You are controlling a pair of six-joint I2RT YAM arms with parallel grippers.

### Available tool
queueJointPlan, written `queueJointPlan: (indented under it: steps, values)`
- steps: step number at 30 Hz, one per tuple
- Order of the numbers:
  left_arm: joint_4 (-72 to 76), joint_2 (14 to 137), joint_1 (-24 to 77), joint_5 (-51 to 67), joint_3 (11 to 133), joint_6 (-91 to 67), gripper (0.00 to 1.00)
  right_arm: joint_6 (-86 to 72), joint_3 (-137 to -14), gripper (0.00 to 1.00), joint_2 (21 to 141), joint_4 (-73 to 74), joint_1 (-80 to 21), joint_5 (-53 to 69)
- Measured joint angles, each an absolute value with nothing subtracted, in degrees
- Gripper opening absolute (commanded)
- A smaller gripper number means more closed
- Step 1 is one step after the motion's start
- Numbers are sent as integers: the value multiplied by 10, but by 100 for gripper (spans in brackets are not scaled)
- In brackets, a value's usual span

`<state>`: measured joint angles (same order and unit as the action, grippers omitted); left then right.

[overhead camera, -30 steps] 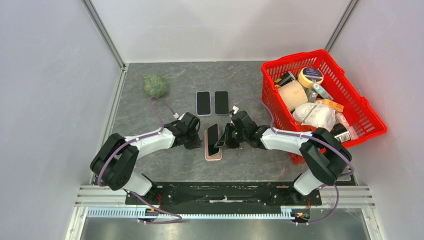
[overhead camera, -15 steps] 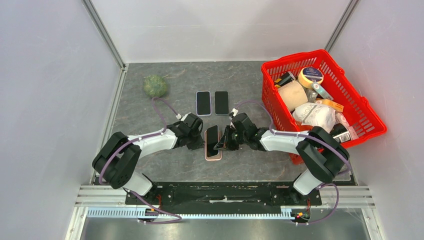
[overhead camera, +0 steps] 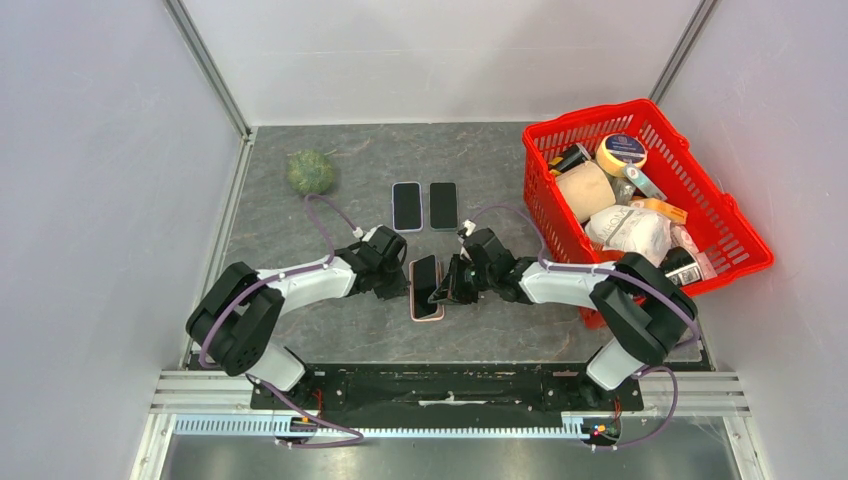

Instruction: Put the phone into the phone case

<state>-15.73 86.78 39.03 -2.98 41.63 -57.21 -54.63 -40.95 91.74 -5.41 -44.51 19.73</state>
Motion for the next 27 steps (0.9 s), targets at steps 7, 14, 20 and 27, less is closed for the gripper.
queueJointPlan:
  steps: [7,14,20,27]
  values:
    - [-163,873,390,-30,422,-572,7,-536,-429,0,948,-58,-443,217]
    - [-171,876,390,-30,428,-572,7,-521,-446,19,961,-30,-436,234]
    - [-170,879,392,-30,432,-572,6,-501,-461,41,961,33,-446,189]
    - [-159,885,397,-29,435,-572,6,-474,-490,47,957,96,-455,149]
